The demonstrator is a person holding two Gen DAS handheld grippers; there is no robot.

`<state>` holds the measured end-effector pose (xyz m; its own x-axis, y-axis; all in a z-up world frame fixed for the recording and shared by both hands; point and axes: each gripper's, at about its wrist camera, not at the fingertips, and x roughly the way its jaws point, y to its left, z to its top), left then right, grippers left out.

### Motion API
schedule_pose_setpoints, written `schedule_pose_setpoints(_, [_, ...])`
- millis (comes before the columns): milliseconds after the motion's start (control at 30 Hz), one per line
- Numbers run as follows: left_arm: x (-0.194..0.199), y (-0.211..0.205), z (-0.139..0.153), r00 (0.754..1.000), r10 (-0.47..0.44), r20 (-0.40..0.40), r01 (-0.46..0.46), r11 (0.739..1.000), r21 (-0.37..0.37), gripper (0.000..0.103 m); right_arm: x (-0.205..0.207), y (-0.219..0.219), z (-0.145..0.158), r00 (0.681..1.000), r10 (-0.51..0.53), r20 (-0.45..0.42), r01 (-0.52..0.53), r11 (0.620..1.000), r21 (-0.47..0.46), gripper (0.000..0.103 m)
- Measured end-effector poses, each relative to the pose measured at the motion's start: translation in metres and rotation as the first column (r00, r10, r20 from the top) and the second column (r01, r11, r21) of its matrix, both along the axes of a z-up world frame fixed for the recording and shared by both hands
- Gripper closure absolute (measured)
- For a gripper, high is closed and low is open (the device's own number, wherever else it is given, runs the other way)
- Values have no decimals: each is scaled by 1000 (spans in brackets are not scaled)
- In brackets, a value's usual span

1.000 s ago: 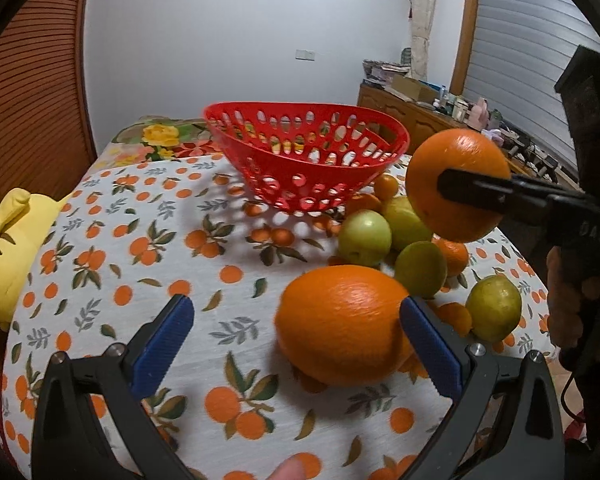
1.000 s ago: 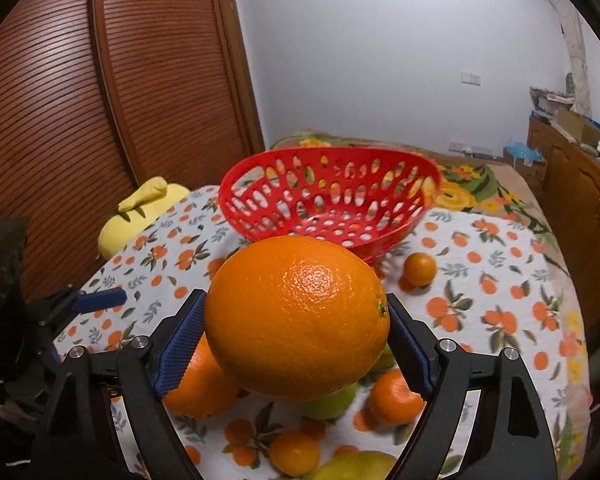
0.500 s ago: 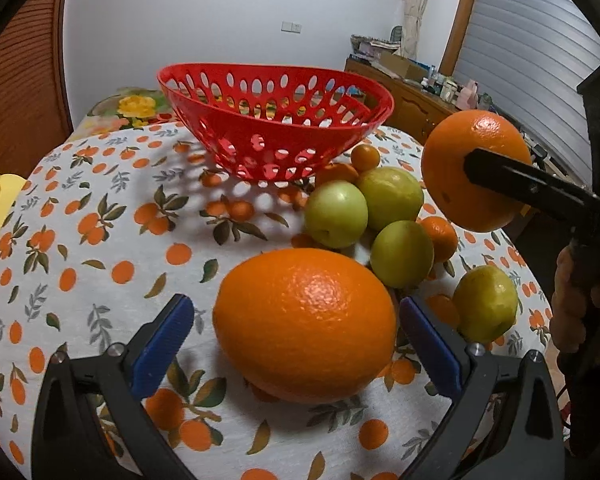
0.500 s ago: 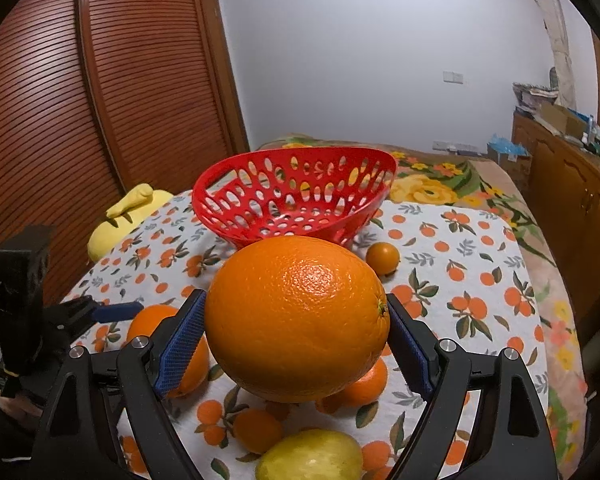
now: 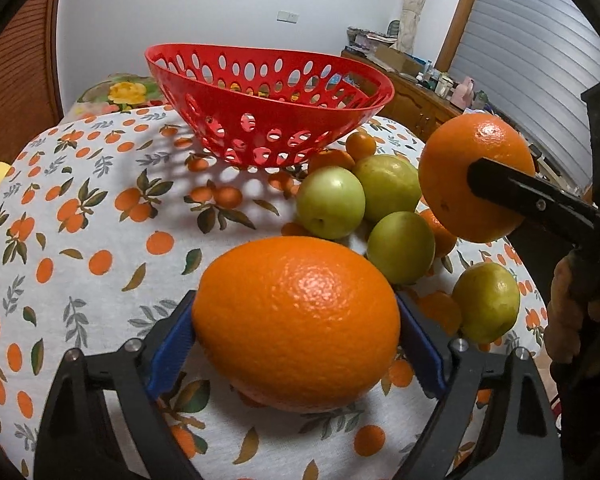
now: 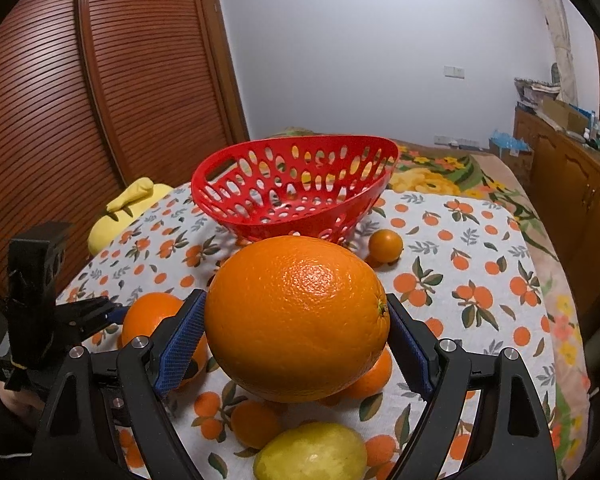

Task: Organize fruits
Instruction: 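Carry the large orange in the right tool over the red basket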

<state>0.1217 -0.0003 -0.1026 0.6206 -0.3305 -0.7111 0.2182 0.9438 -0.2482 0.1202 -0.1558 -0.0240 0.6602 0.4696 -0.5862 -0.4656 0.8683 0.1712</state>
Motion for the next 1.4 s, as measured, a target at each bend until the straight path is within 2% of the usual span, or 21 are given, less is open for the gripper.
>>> schedule_pose_setpoints(300, [-2, 1, 16, 999, 1, 52, -2, 1000, 19, 12, 2, -1, 9, 1000, -3, 17, 3, 1000, 1, 15])
schedule_pose_setpoints(600, [6, 20, 53, 992, 35, 122, -37, 999, 15, 12, 13, 0, 36, 998, 8, 67, -8, 1000, -5, 16])
schedule_pose_setpoints(900, [17, 40, 91, 978, 64, 198, -70, 997, 23, 12, 46, 13, 56, 996, 35, 86, -34, 999, -22, 15])
schedule_pose_setpoints(1400, [46, 55, 108, 970, 84, 229, -92, 996, 22, 12, 93, 53, 48, 992, 119, 39, -113, 985, -129, 16])
